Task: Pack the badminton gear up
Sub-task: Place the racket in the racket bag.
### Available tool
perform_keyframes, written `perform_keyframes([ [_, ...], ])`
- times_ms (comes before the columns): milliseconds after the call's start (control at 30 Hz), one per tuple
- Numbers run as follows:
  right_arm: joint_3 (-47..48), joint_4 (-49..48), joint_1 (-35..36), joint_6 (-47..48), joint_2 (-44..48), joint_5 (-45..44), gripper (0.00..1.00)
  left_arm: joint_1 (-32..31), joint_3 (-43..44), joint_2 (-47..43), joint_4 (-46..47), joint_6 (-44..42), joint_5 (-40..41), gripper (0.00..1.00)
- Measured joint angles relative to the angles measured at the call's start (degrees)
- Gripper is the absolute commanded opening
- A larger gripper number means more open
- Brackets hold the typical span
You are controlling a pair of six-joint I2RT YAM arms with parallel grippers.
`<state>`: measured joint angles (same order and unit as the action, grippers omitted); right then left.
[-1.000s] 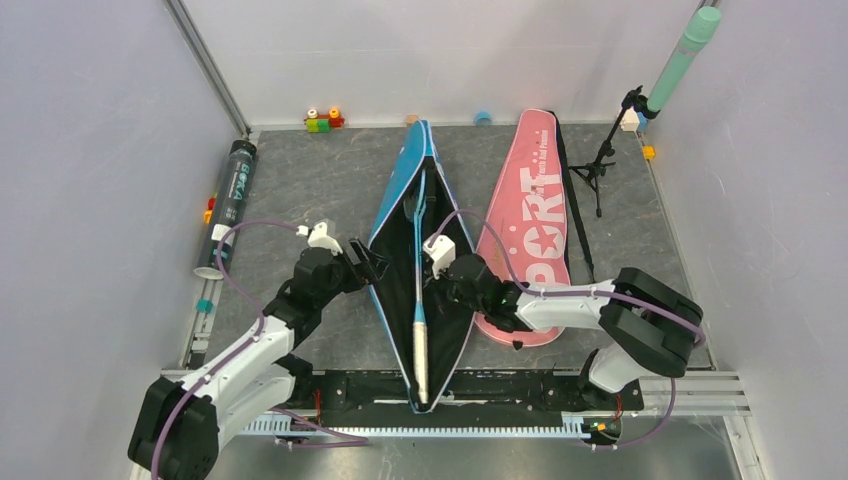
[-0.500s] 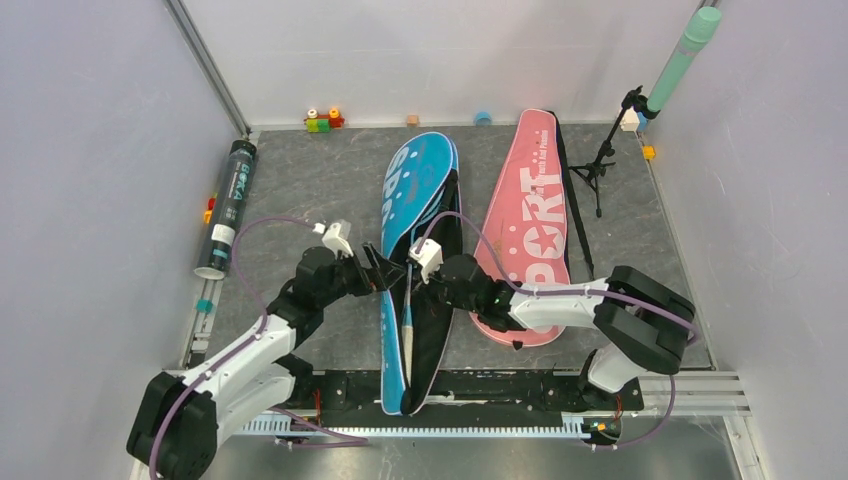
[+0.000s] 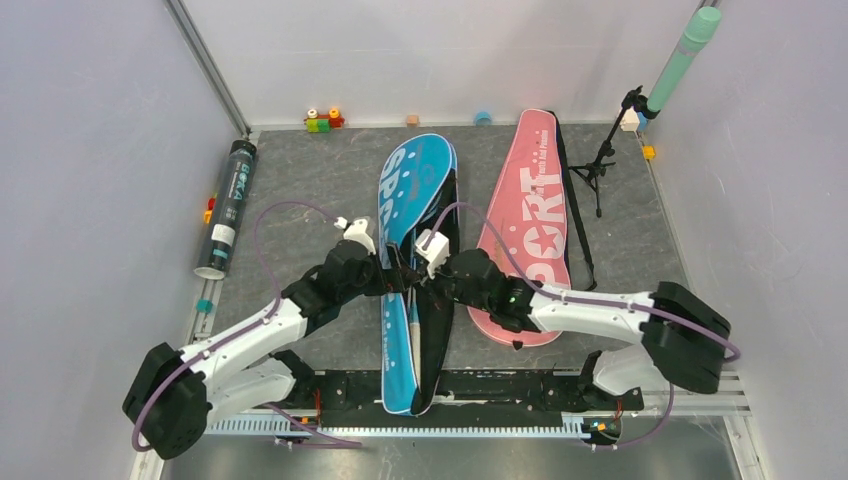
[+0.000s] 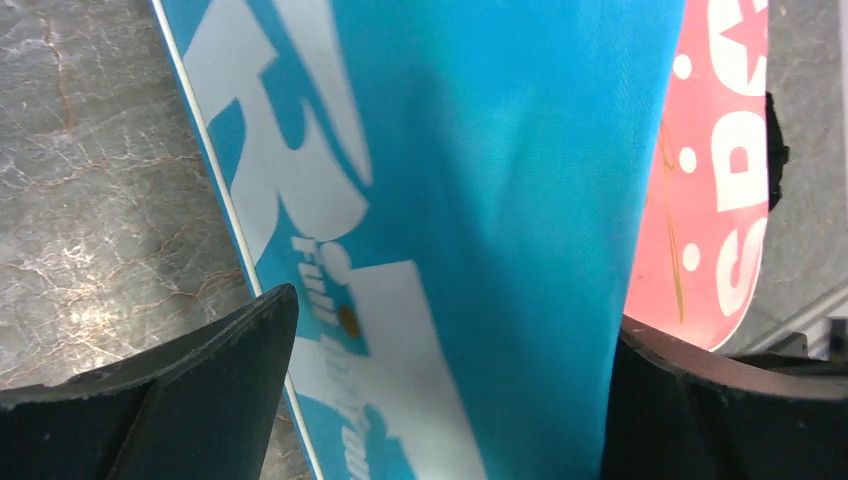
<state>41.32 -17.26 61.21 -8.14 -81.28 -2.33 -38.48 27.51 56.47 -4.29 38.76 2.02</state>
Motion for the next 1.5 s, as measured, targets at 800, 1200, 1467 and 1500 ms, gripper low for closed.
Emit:
perform_keyframes([
  [800,-5.49,1.9,-0.46,1.18,21.31,-10.05,0.96,-3.74,8.07,20.81,-4.24,-2.84,9.14,0.02],
  [1200,-13.35,-3.45,-10.08,-14.38,7.3,0.0,0.92,-3.61,-2.82,-3.34,-0.61,-0.7,7.48,0.02],
  [1467,-11.82,-10.82,-10.25,-25.4,-3.21,2.32,0.81,-3.61,-8.11,-16.2,-0.13,0.85,6.86,0.02],
  [1500,-11.61,-11.69,-10.19,-26.86,-4.48,2.32,0.81,-3.61,-8.85,-16.83,0.13,1.25,6.86,0.02],
])
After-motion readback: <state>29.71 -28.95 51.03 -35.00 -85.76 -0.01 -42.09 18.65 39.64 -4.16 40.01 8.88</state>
